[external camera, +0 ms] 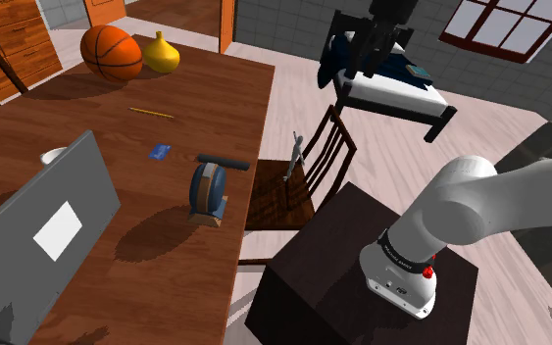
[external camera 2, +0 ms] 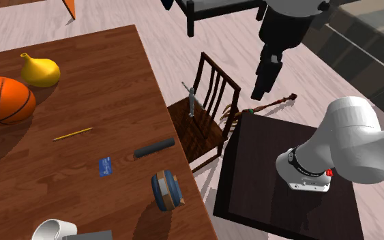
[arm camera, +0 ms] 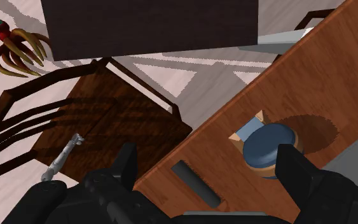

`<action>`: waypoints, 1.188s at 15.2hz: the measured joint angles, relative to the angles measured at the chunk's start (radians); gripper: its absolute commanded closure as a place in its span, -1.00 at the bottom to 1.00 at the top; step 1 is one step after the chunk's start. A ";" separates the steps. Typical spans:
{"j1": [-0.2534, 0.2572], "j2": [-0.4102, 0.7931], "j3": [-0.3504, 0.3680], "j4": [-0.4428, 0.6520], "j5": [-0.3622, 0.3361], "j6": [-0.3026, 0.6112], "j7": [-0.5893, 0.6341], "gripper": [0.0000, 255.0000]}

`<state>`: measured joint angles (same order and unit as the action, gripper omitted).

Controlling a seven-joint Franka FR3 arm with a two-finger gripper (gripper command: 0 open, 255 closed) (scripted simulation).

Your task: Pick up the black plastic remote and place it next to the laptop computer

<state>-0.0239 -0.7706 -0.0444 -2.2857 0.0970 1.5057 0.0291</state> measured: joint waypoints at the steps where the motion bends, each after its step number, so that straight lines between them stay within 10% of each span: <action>1: 0.000 0.000 0.000 0.000 0.000 0.000 0.000 -1.00; 18: 0.070 0.423 0.021 -0.097 -0.050 0.531 -0.198 -1.00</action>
<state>0.0457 -0.3473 -0.0232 -2.3823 0.0471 2.0371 -0.1693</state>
